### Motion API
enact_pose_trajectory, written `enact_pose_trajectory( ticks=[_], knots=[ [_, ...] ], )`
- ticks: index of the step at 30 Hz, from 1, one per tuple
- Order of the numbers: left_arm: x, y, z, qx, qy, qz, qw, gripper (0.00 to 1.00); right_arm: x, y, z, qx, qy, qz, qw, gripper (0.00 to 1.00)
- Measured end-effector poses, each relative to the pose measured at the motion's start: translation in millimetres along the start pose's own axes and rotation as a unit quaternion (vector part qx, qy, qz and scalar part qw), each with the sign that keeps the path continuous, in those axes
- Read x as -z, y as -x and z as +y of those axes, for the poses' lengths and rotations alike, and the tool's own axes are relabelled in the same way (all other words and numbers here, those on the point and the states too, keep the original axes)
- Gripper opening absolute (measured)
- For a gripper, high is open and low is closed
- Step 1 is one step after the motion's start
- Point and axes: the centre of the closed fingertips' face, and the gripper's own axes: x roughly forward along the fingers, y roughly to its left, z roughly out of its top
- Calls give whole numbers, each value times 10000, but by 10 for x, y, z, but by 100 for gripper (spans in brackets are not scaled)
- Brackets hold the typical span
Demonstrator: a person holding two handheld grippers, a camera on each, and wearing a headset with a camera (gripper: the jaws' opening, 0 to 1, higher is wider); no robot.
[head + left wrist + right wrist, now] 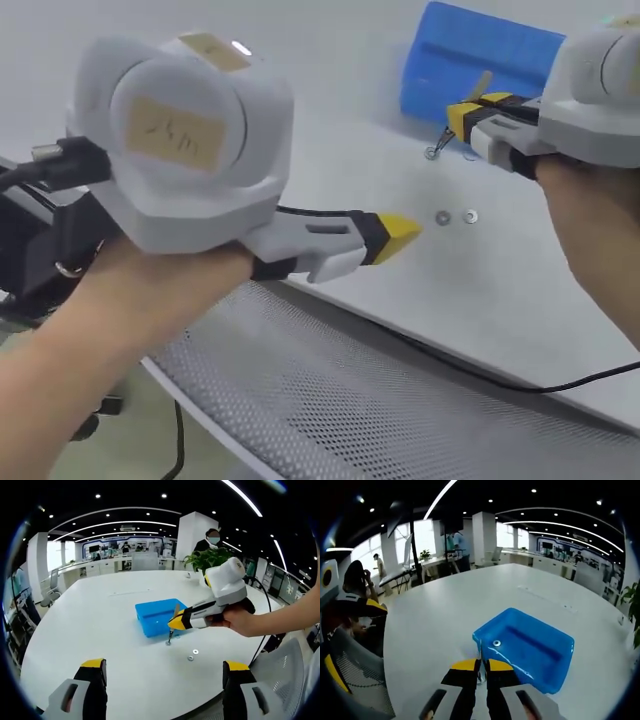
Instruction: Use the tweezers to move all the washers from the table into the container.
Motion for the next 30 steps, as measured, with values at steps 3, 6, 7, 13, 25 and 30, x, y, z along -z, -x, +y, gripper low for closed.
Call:
enact_pose_trajectory(
  ticks=[3, 6, 7, 13, 25, 30],
  knots=[
    [7, -6, 3, 7, -20, 17, 10000, 99, 2, 0, -14, 17, 15, -4, 10000, 3],
    [8, -8, 4, 17, -13, 13, 10000, 99, 5, -1, -14, 19, -21, -4, 10000, 3],
    [8, -8, 4, 18, -15, 7, 10000, 99, 6, 1, -16, 31, -9, -7, 10000, 3],
    [18, -9, 9, 25, -16, 24, 10000, 99, 3, -1, -7, 6, -45, -21, 10000, 3],
    [21, 4, 18, 34, -26, 25, 10000, 98, 12, -30, 4, -17, -145, -13, 9999, 3],
    [39, 9, 14, 44, -40, 53, 10000, 98, 22, -33, 13, -27, -125, -21, 9999, 3]
  ],
)
